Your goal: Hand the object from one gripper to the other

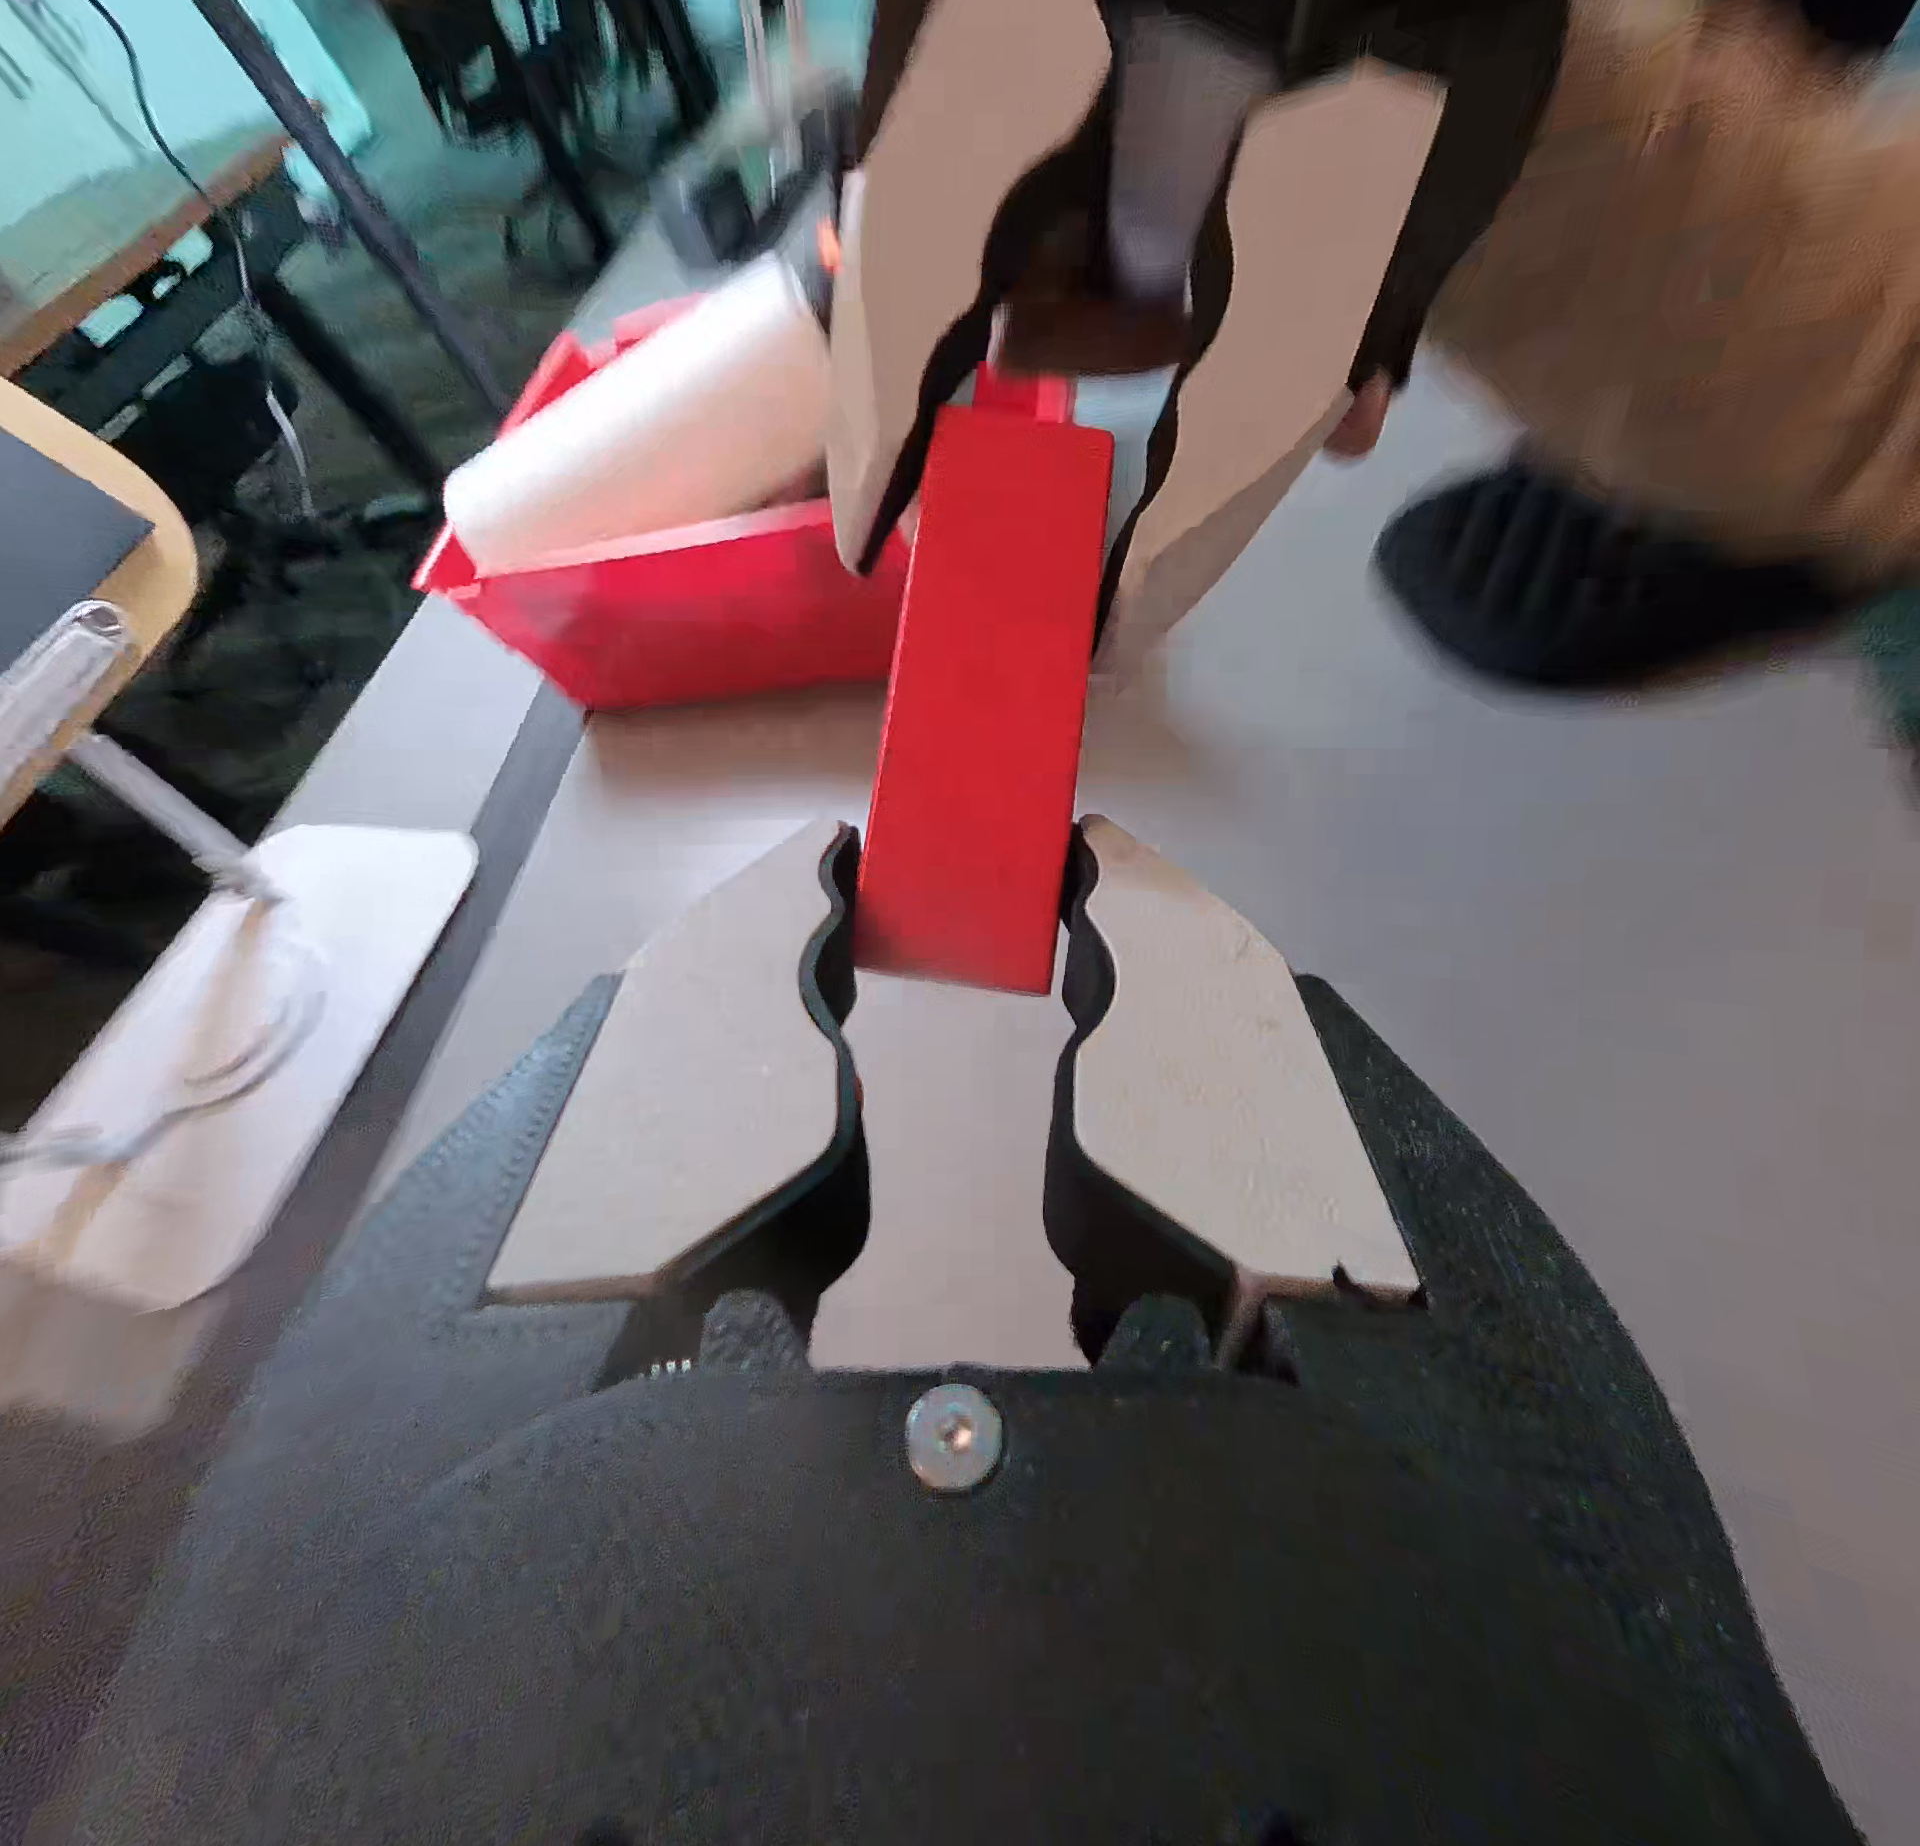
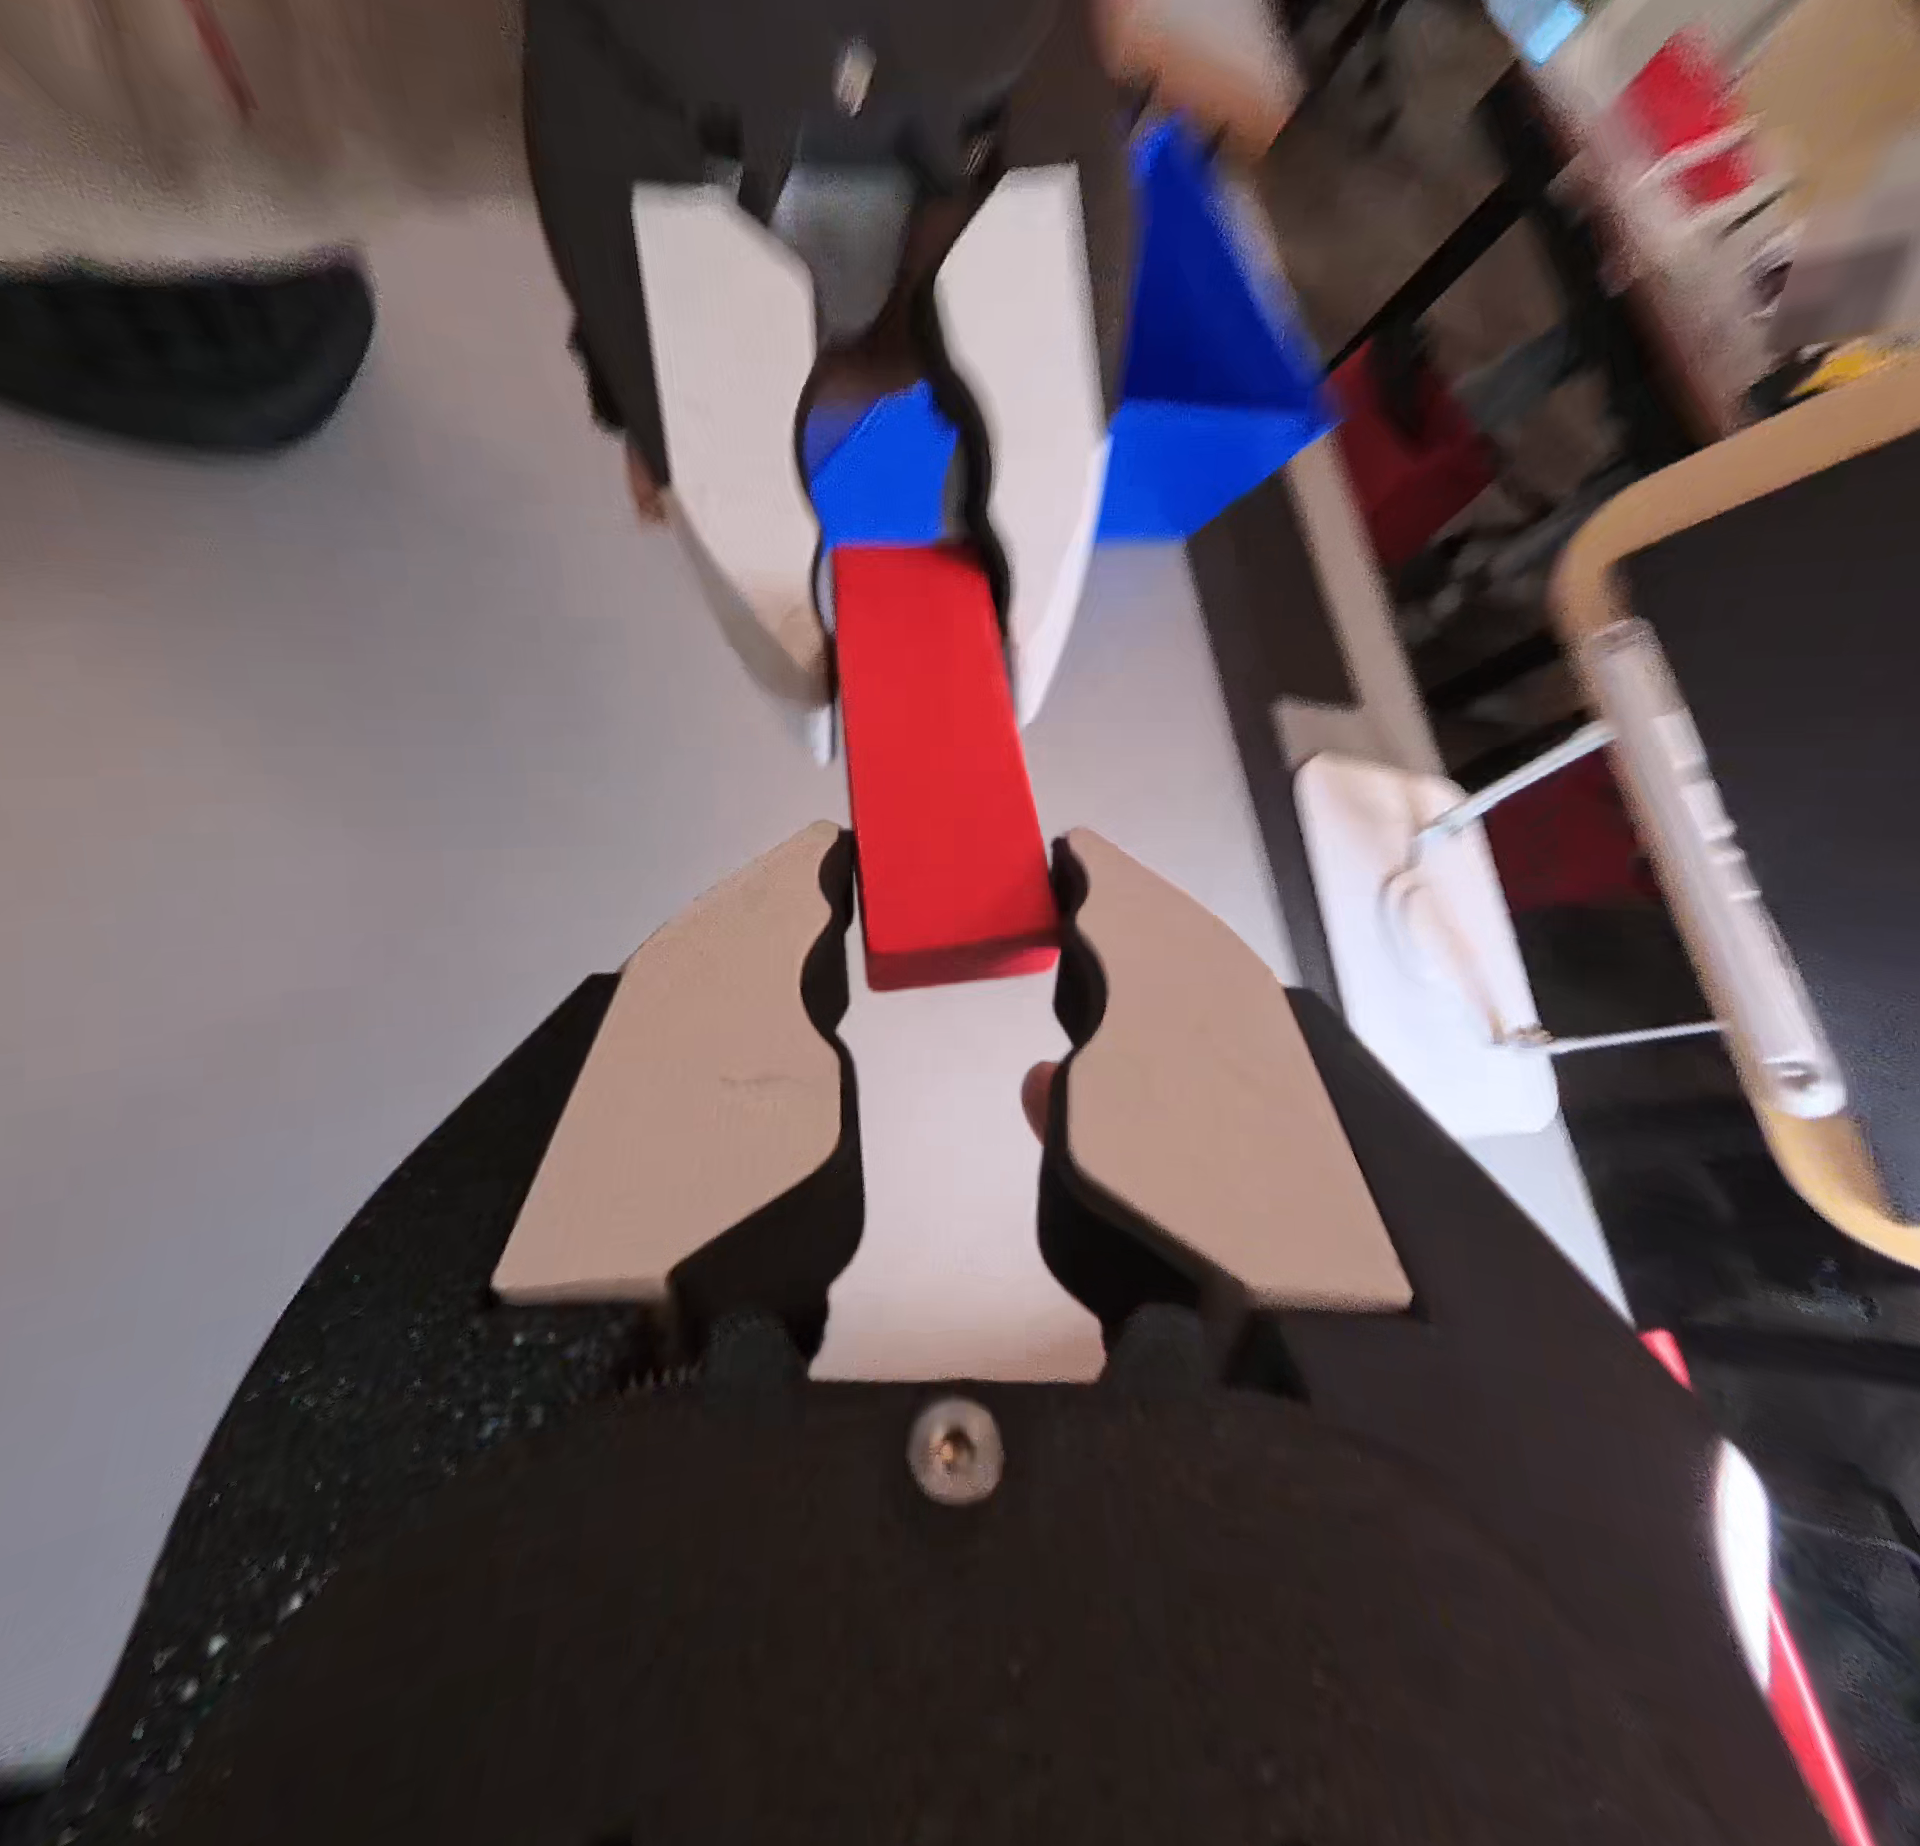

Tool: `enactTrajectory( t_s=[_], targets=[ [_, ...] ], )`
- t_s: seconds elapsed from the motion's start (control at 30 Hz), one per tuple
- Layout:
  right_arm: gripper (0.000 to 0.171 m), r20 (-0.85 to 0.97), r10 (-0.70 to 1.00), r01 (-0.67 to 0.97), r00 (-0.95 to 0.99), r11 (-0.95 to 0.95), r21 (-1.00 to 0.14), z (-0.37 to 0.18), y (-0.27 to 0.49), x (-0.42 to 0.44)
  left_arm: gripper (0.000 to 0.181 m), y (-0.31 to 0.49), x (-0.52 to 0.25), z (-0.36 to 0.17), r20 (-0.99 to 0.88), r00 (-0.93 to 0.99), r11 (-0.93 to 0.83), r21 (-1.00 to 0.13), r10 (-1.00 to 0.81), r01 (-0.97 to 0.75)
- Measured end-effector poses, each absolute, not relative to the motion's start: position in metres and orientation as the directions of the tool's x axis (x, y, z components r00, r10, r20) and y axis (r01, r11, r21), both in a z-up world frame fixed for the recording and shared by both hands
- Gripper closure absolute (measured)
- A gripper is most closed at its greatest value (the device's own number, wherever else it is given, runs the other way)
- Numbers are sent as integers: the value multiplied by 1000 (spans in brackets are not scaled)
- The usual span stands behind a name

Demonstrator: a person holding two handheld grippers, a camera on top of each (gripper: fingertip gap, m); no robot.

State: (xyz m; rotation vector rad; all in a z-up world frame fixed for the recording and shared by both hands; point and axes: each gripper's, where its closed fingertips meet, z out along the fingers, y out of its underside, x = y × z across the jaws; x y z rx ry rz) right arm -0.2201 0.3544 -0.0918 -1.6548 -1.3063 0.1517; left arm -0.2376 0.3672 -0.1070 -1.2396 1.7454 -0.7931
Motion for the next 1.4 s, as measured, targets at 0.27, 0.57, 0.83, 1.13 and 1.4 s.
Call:
enactTrajectory(
  t_s=[0.27, 0.57, 0.83, 1.13, 1.4],
  targets=[
    [110, 56, 784, -49, 619, 110, -993, -9, 373, -214, 146, 368, -238, -26, 383, -404, -470, -872, -831, 139],
    [136, -184, 873, -325, 453, -31, -945, -12, 368, -246, 145, 347, -227, -27, 482, -579, -657, -743, -657, 127],
    [137, -116, 786, -23, 607, -129, -991, -30, 379, -225, 129, 377, -231, -42, 301, -237, -324, -944, -924, 62],
    [138, 145, 734, 230, 663, -16, -973, -48, 381, -241, 154, 380, -248, -41, -44, -85, 47, -998, -995, -28],
    [138, 89, 789, 186, 608, -33, -982, -52, 377, -243, 152, 376, -249, -45, -426, 16, 421, -898, -905, -126]
  ],
)
